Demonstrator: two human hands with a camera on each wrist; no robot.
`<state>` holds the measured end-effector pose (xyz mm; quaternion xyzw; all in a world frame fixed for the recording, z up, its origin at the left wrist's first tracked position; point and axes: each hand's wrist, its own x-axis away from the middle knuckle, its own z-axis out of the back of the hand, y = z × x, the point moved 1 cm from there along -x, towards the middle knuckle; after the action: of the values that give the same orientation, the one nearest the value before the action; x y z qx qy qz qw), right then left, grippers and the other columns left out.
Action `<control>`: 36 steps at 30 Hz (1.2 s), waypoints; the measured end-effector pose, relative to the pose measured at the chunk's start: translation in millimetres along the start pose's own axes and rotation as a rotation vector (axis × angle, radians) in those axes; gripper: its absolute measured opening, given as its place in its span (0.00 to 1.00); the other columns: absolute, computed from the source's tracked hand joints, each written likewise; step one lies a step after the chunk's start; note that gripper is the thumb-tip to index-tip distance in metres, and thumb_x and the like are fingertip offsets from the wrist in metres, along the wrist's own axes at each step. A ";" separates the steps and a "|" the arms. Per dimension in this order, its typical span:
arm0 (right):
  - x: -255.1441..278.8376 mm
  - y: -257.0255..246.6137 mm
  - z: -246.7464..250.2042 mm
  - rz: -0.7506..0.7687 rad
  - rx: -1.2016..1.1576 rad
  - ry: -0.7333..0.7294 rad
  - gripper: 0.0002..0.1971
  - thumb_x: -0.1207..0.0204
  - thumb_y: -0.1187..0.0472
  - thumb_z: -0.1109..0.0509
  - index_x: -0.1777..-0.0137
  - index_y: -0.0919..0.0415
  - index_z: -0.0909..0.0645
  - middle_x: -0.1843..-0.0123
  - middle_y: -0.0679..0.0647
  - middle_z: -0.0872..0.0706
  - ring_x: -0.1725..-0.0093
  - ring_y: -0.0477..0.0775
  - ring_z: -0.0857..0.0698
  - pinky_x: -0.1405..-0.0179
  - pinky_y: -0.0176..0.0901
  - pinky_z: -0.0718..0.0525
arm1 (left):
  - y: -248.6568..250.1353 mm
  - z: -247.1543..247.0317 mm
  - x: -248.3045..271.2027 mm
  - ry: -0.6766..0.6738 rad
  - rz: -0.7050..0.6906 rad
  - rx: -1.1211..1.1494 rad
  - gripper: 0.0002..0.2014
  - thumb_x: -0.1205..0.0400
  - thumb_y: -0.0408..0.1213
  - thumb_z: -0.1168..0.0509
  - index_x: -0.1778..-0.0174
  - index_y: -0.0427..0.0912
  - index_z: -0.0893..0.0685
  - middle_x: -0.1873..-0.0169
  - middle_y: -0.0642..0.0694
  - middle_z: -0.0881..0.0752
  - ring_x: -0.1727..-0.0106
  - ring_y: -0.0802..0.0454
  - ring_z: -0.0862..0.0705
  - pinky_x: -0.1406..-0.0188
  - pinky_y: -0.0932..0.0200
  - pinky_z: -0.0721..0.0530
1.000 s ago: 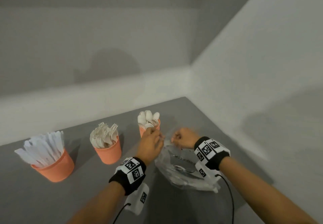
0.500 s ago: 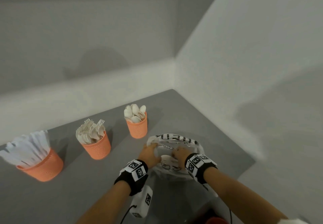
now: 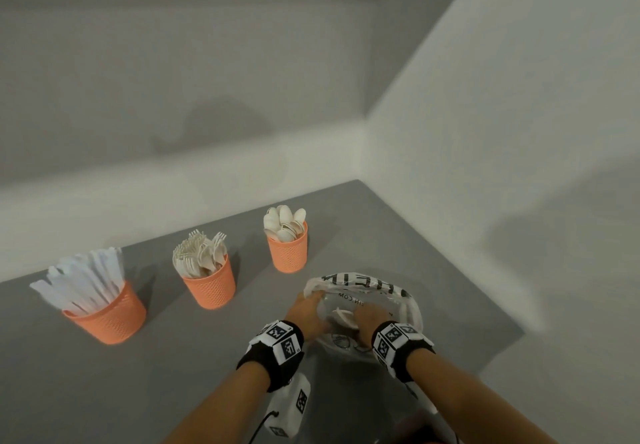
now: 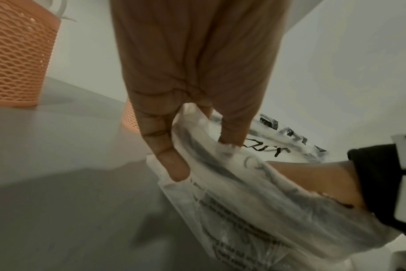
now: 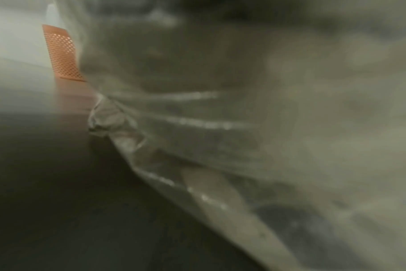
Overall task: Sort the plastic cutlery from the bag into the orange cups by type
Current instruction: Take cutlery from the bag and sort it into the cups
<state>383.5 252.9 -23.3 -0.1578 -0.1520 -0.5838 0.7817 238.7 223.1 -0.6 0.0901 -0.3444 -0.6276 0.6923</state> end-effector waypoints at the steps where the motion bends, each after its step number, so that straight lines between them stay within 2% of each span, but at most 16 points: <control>1: 2.1 -1.0 3.3 -0.006 -0.021 0.029 0.14 0.21 0.60 0.35 0.38 0.63 0.22 0.37 0.59 0.16 0.38 0.59 0.18 0.36 0.46 0.23 | -1.2 1.0 0.6 -0.005 0.008 -0.005 0.35 0.23 0.41 0.32 0.21 0.46 0.39 0.24 0.37 0.36 0.24 0.40 0.33 0.26 0.53 0.33; 4: 4.1 3.1 16.8 0.003 -0.099 0.137 0.14 0.20 0.60 0.39 0.36 0.61 0.23 0.36 0.56 0.18 0.36 0.58 0.19 0.37 0.45 0.24 | -3.3 5.2 -0.7 -0.010 0.024 -0.018 0.32 0.23 0.38 0.34 0.22 0.45 0.37 0.26 0.36 0.34 0.26 0.39 0.31 0.26 0.52 0.31; 7: 7.2 7.8 34.1 0.032 -0.208 0.109 0.14 0.19 0.63 0.43 0.39 0.65 0.22 0.40 0.59 0.15 0.42 0.59 0.17 0.51 0.40 0.23 | -0.4 10.8 -4.0 0.023 0.034 -0.008 0.29 0.22 0.34 0.36 0.24 0.43 0.35 0.27 0.35 0.32 0.27 0.38 0.30 0.27 0.51 0.30; 10: 2.9 11.6 45.3 0.096 -0.545 0.158 0.13 0.19 0.63 0.43 0.41 0.66 0.22 0.56 0.58 0.15 0.59 0.55 0.17 0.68 0.33 0.28 | 3.3 13.2 -10.6 0.068 0.044 -0.014 0.27 0.21 0.30 0.39 0.25 0.40 0.34 0.28 0.34 0.31 0.29 0.38 0.28 0.30 0.52 0.28; 12: 3.5 9.9 57.6 0.119 -0.810 0.190 0.10 0.18 0.63 0.44 0.44 0.65 0.23 0.68 0.51 0.23 0.70 0.48 0.25 0.73 0.33 0.31 | 7.2 14.5 -13.0 0.089 0.047 -0.017 0.25 0.21 0.29 0.40 0.26 0.39 0.33 0.29 0.35 0.31 0.30 0.38 0.27 0.31 0.54 0.26; 15: 3.5 8.4 80.9 0.130 -1.176 0.246 0.09 0.18 0.68 0.46 0.59 0.61 0.28 0.73 0.51 0.33 0.77 0.45 0.32 0.77 0.34 0.31 | 11.6 16.3 -16.7 0.108 0.053 -0.017 0.25 0.19 0.29 0.42 0.25 0.40 0.34 0.29 0.35 0.33 0.30 0.38 0.26 0.35 0.55 0.24; 18: 0.7 7.8 102.2 0.136 -1.357 0.289 0.12 0.18 0.70 0.47 0.63 0.59 0.33 0.76 0.51 0.35 0.85 0.41 0.31 0.79 0.34 0.25 | 14.9 19.9 -15.1 0.101 0.030 -0.014 0.24 0.18 0.32 0.43 0.24 0.43 0.33 0.29 0.35 0.35 0.30 0.37 0.27 0.33 0.53 0.26; 21: 1.1 2.1 114.8 0.152 -1.386 0.283 0.13 0.17 0.68 0.48 0.63 0.57 0.34 0.76 0.51 0.34 0.86 0.41 0.30 0.81 0.34 0.23 | 16.9 34.3 -9.5 0.123 -0.028 0.024 0.20 0.17 0.38 0.42 0.28 0.45 0.27 0.32 0.37 0.34 0.30 0.38 0.28 0.28 0.53 0.31; 25: -1.6 -20.8 116.3 0.220 -1.096 0.345 0.11 0.15 0.62 0.47 0.57 0.48 0.31 0.71 0.50 0.30 0.77 0.42 0.27 0.76 0.31 0.27 | 23.8 68.8 3.9 0.356 -0.210 0.359 0.13 0.17 0.37 0.41 0.44 0.35 0.17 0.47 0.35 0.17 0.46 0.41 0.18 0.48 0.58 0.24; 27: -3.9 -40.2 116.8 0.311 -0.954 0.358 0.06 0.15 0.60 0.46 0.48 0.50 0.28 0.69 0.46 0.25 0.71 0.42 0.25 0.73 0.29 0.25 | 27.4 87.5 14.3 0.421 -0.209 0.591 0.14 0.17 0.41 0.38 0.40 0.37 0.20 0.51 0.43 0.17 0.50 0.49 0.19 0.51 0.62 0.24; 29: -6.0 -64.6 117.8 0.413 -0.857 0.337 0.11 0.15 0.60 0.45 0.38 0.56 0.26 0.59 0.48 0.16 0.61 0.45 0.18 0.60 0.30 0.18 | 25.7 102.8 21.7 0.414 -0.168 0.782 0.17 0.20 0.45 0.36 0.37 0.43 0.25 0.53 0.47 0.18 0.57 0.54 0.19 0.58 0.63 0.21; 31: -4.0 -90.3 120.3 0.472 -0.836 0.338 0.16 0.17 0.63 0.42 0.31 0.65 0.27 0.48 0.58 0.15 0.48 0.56 0.16 0.45 0.44 0.18 | 14.4 113.4 24.5 0.408 -0.136 0.872 0.20 0.22 0.46 0.33 0.37 0.41 0.25 0.54 0.45 0.17 0.61 0.54 0.20 0.62 0.62 0.21; 32: -2.4 -101.6 121.6 0.485 -0.875 0.338 0.17 0.19 0.64 0.41 0.32 0.67 0.26 0.49 0.56 0.16 0.46 0.57 0.18 0.45 0.44 0.19 | 6.0 118.0 25.6 0.427 -0.121 0.902 0.19 0.22 0.44 0.32 0.39 0.40 0.23 0.56 0.45 0.17 0.63 0.55 0.20 0.64 0.63 0.21; 34: -0.4 -120.9 124.1 0.528 -0.994 0.262 0.13 0.19 0.66 0.40 0.37 0.69 0.23 0.64 0.42 0.15 0.59 0.44 0.16 0.62 0.31 0.18 | -12.3 126.0 30.1 0.516 -0.107 0.957 0.16 0.23 0.40 0.30 0.43 0.37 0.21 0.62 0.47 0.18 0.66 0.58 0.20 0.67 0.68 0.21; 35: 1.9 -129.4 124.2 0.541 -1.040 0.180 0.10 0.18 0.67 0.41 0.40 0.67 0.23 0.76 0.39 0.18 0.72 0.36 0.19 0.76 0.25 0.24 | -20.4 129.3 33.6 0.560 -0.104 0.965 0.15 0.24 0.38 0.29 0.45 0.36 0.19 0.64 0.48 0.18 0.67 0.58 0.21 0.68 0.69 0.22; 36: 2.4 -137.4 123.2 0.544 -1.059 0.107 0.08 0.17 0.67 0.41 0.42 0.65 0.24 0.84 0.39 0.23 0.83 0.36 0.25 0.85 0.24 0.32 | -28.3 132.0 36.8 0.596 -0.094 0.954 0.14 0.24 0.38 0.29 0.47 0.35 0.18 0.65 0.48 0.18 0.68 0.59 0.21 0.69 0.70 0.23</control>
<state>245.5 266.2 98.6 -0.5297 0.2451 -0.3660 0.7249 137.1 223.8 95.6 0.5818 -0.3751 -0.3800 0.6136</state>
